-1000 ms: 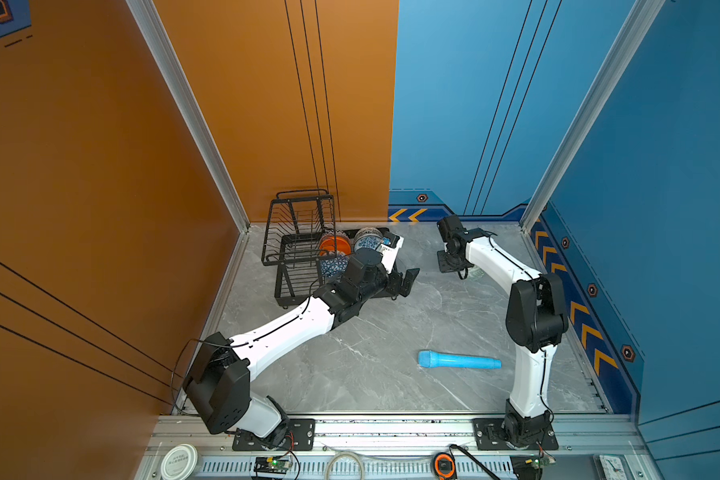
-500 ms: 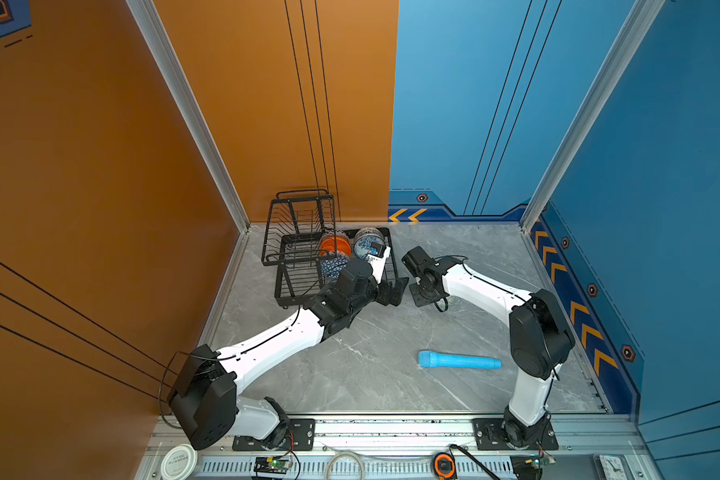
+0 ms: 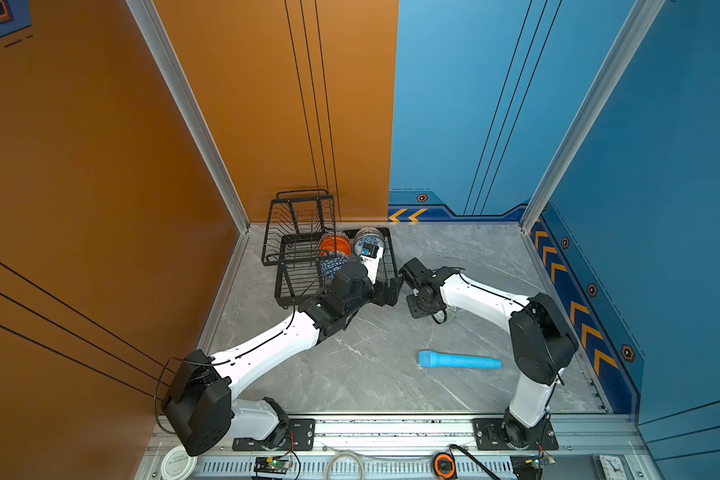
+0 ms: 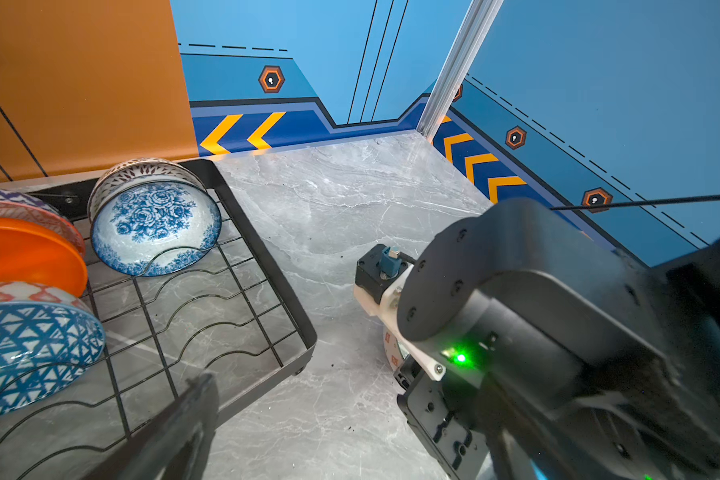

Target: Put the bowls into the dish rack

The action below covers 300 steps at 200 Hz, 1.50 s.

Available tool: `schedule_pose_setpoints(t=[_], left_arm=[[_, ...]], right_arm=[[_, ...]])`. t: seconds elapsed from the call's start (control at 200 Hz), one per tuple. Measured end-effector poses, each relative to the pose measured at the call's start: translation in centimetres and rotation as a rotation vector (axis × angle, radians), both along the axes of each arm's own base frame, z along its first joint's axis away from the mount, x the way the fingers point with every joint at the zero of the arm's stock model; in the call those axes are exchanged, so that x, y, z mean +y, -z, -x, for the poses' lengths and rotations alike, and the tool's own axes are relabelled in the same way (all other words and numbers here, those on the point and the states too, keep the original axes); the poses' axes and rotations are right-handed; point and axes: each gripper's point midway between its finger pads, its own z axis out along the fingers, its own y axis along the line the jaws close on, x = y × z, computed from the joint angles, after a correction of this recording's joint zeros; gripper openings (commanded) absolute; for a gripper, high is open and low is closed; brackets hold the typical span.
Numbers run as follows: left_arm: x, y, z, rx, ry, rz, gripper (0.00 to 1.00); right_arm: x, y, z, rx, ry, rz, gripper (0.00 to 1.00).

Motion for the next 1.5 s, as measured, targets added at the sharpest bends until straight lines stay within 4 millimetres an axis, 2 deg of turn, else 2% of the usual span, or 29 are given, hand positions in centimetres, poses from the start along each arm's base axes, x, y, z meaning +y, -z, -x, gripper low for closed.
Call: schedule_pose_setpoints(t=[0.105, 0.21, 0.4, 0.51, 0.616, 0.686, 0.821, 0.881, 0.951, 1.071, 1.186, 1.336, 1.501], left_arm=[[0.5, 0.1, -0.2, 0.006, -0.015, 0.004, 0.98], [0.9, 0.4, -0.4, 0.016, -0.028, 0.009, 0.98], [1.5, 1.2, 0.1, 0.035, -0.037, 0.011, 0.98], [1.8, 1.3, 0.4, 0.046, -0.042, 0.018, 0.98], [2.1, 1.4, 0.8, 0.058, -0.045, 0.018, 0.98], [2.3, 1.6, 1.0, 0.069, -0.049, 0.019, 0.98], [2.4, 2.0, 1.2, 0.094, -0.055, 0.019, 0.98], [2.2, 2.2, 1.4, 0.105, -0.053, 0.022, 0.98], [1.8, 2.6, 1.6, 0.119, -0.046, 0.021, 0.98], [-0.2, 4.4, 2.4, 0.17, -0.013, 0.003, 0.98], [-2.6, 6.7, 3.1, 0.241, 0.008, -0.012, 0.98], [-5.3, 9.5, 3.5, 0.33, -0.017, -0.017, 0.98], [-6.9, 12.2, 3.0, 0.435, -0.084, 0.023, 0.98]], right_arm=[[0.5, -0.2, -0.1, -0.003, -0.003, -0.018, 0.24], [1.0, -0.3, -0.2, -0.003, -0.005, -0.038, 0.25], [1.2, -0.4, -0.2, -0.004, -0.004, -0.048, 0.32], [1.2, -0.5, -0.2, -0.004, -0.002, -0.051, 0.4], [1.1, -1.4, -0.4, -0.021, 0.007, -0.071, 0.42], [0.6, -2.8, -0.7, -0.05, 0.02, -0.096, 0.45], [-1.9, -6.0, -1.2, -0.126, 0.084, -0.158, 0.56], [-3.5, -6.9, -1.4, -0.154, 0.122, -0.182, 0.58], [-5.5, -7.5, -1.6, -0.175, 0.174, -0.209, 0.66], [-8.9, -8.0, -1.3, -0.195, 0.259, -0.24, 0.82], [-11.1, -8.7, -0.6, -0.219, 0.316, -0.281, 1.0], [-13.1, -9.9, 0.0, -0.261, 0.369, -0.341, 1.0], [-14.1, -10.2, 0.3, -0.281, 0.398, -0.406, 1.0]])
